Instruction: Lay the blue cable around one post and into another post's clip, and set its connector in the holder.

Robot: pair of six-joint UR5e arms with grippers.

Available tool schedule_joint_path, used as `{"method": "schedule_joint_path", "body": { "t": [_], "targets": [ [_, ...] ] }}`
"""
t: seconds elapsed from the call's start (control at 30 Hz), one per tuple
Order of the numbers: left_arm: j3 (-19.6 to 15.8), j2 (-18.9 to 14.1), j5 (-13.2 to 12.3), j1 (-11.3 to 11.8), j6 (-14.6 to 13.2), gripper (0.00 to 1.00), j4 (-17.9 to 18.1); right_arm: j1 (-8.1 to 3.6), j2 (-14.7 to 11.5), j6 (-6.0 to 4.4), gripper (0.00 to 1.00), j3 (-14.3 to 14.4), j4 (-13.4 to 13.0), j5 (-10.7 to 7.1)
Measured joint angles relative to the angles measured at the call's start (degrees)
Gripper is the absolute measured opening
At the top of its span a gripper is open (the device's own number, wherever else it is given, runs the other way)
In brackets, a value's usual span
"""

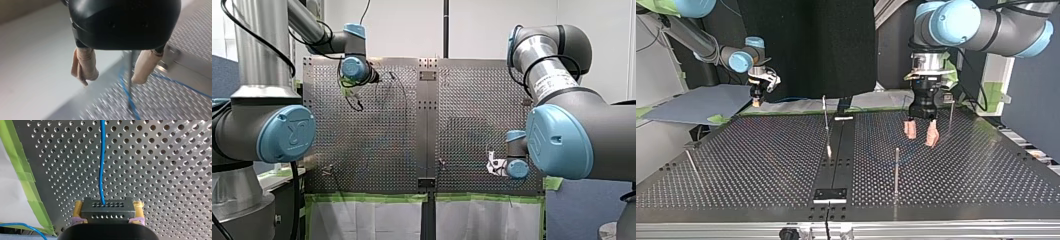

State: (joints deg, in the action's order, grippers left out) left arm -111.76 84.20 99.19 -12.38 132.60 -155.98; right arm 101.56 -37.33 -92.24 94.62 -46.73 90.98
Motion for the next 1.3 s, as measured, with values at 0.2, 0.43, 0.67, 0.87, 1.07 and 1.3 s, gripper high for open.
{"method": "schedule_joint_path", "body": {
  "t": [0.2, 0.43, 0.67, 0.87, 1.07, 1.3],
  "targets": [
    [-0.7, -3.2, -1.1, -0.1, 3.1, 1.00, 0.6, 0.01, 0.0, -0.10, 0.00, 0.0, -0.1, -0.01],
    [-4.0, -6.9, -3.7, 0.0, 4.5, 1.00, 2.8, 0.01, 0.0, -0.15, 0.00, 0.0, -0.2, 0.00],
    [-4.9, -4.7, -4.2, -0.3, 2.8, 1.00, 4.0, 0.00, 0.0, -0.08, 0.00, 0.0, -0.1, 0.00],
    [-4.7, -1.4, -4.2, -0.2, 2.1, 1.00, 5.8, 0.00, 0.0, -0.01, 0.00, 0.0, 0.0, 0.00],
    [-3.7, 2.0, -4.2, 0.0, 4.8, 1.00, 9.0, 0.00, 0.0, 0.03, 0.00, 0.0, 0.0, 0.00],
    [-1.1, 5.8, -4.5, 0.1, 7.0, 1.00, 10.3, 0.00, 0.0, 0.11, 0.00, 0.0, 0.1, 0.00]
  ]
}}
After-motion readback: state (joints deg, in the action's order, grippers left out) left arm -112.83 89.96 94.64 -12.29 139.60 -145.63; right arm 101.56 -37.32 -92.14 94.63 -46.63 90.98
